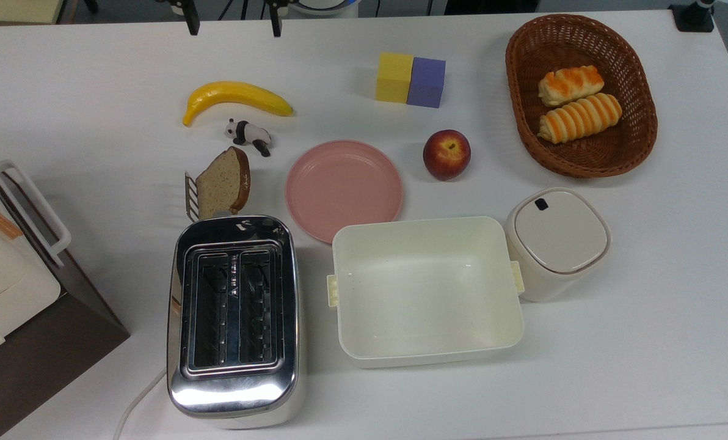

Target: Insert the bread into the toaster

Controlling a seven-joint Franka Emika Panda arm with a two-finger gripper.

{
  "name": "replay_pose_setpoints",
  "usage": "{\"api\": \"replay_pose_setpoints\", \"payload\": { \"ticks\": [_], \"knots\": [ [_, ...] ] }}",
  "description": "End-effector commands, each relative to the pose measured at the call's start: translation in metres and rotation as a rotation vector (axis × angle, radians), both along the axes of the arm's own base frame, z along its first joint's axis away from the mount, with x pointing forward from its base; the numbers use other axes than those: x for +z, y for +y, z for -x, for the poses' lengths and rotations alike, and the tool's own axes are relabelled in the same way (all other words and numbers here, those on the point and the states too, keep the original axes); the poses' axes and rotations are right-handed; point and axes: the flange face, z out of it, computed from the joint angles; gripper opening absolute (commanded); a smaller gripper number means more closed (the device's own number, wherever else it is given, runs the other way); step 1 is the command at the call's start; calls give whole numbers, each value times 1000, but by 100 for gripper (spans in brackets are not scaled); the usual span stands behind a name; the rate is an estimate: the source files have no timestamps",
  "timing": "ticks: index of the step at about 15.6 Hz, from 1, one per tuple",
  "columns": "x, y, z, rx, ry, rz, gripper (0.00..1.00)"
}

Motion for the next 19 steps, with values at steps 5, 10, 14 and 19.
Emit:
{"api": "replay_pose_setpoints", "payload": {
  "ticks": [5,10,14,19],
  "knots": [
    [-21,7,3,-68,-27,46,100],
    [-39,1,-1,95,38,109,100],
    [-62,3,-5,9,70,91,100],
    [-115,3,-21,-37,151,107,100]
  ]
}}
